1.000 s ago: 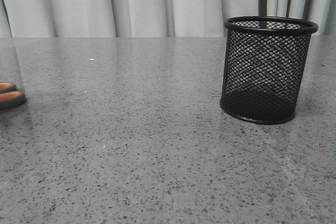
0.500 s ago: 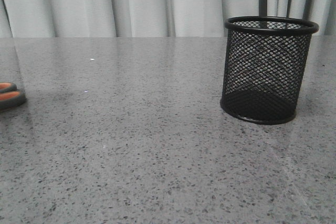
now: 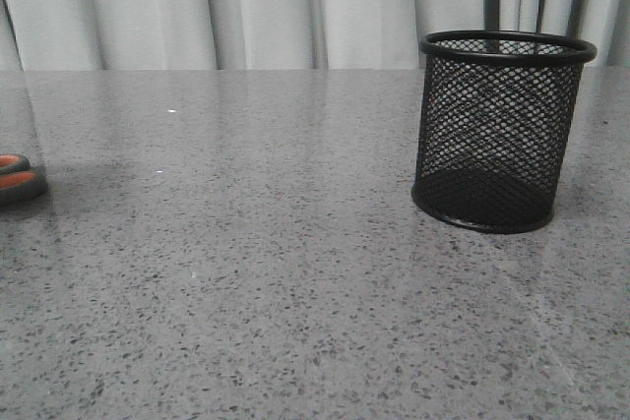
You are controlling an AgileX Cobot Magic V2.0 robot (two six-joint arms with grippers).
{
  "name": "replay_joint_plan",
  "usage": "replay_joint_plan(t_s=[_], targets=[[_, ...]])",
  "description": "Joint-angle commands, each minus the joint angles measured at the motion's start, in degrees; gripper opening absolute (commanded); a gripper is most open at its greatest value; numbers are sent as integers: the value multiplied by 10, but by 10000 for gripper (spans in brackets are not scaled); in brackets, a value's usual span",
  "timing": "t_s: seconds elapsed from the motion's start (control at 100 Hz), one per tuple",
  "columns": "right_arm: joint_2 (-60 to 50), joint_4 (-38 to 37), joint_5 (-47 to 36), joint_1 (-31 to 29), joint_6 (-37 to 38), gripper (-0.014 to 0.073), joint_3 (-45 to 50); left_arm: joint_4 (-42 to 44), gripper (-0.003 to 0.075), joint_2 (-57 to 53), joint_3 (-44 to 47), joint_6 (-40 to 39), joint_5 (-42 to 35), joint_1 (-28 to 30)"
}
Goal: Put scissors into bucket
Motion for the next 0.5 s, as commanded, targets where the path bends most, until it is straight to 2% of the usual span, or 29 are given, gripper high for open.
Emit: replay_joint_plan(t_s=[0.0, 0.11, 0.21, 0.49], targets=[[11, 0, -34, 1, -2, 451, -23, -46, 419, -12, -17, 32, -16, 34], [11, 0, -34, 1, -2, 451, -23, -102, 419, -10, -17, 100, -19, 64], [11, 0, -34, 1, -2, 451, -23, -118, 419, 0, -17, 163, -19, 75], [15, 0, -32, 1, -2, 451, -23, -102, 419, 49, -17, 171, -42, 75]])
